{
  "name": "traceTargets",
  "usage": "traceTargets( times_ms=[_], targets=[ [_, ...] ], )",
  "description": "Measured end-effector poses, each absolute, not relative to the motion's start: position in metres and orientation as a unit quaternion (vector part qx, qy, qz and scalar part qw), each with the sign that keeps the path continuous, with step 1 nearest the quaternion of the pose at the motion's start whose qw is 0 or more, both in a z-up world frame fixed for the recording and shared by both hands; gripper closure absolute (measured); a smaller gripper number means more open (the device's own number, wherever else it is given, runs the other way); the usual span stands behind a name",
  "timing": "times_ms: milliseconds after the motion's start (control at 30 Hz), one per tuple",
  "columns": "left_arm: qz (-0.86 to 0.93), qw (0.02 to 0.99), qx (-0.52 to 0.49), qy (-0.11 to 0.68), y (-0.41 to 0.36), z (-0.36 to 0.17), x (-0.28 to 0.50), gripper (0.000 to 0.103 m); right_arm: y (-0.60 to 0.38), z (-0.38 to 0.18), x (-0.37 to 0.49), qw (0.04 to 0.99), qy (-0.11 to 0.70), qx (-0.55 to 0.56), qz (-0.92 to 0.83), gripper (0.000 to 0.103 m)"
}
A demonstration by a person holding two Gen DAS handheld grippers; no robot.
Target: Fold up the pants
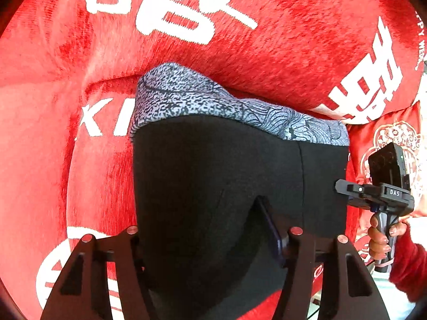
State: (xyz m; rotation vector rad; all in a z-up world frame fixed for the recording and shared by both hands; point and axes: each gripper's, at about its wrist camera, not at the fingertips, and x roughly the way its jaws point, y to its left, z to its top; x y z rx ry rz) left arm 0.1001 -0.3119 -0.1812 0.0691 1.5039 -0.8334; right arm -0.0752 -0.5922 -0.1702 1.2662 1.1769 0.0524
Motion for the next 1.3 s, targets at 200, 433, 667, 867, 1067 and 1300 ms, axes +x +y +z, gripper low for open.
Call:
traceTargets(
  times_ms=[200, 433, 667, 867, 1067, 1300],
  targets=[
    [-0.350, 0.661, 0.013, 0.663, -0.303, -0.163, 0.076, 0.039, -0.579, -0.148, -0.079, 0.653, 0.517, 0.550, 0.055, 0.062],
    [-0.337, 0.660, 0.003, 0.672, -0.278, -0.152, 0.046, 0.039, -0.558, -0.134, -0.096, 0.648, 0.519, 0.553, 0.068, 0.062],
    [-0.349, 0.650, 0.026, 0.675, -0.251, -0.151, 0.033, 0.039, -0.535, -0.129, -0.120, 0.640, 0.511, 0.571, 0.053, 0.062],
    [-0.344, 0.643, 0.052, 0.683, -0.229, -0.169, 0.025, 0.039, -0.509, -0.145, -0.141, 0.627, 0.531, 0.570, 0.014, 0.062],
    [-0.328, 0.664, 0.075, 0.667, -0.220, -0.169, 0.022, 0.033, -0.496, -0.135, -0.142, 0.647, 0.571, 0.503, -0.048, 0.052],
    [-0.297, 0.728, 0.110, 0.608, -0.211, -0.132, 0.028, 0.033, -0.496, -0.096, -0.143, 0.693, 0.575, 0.412, -0.136, 0.063]
  ],
)
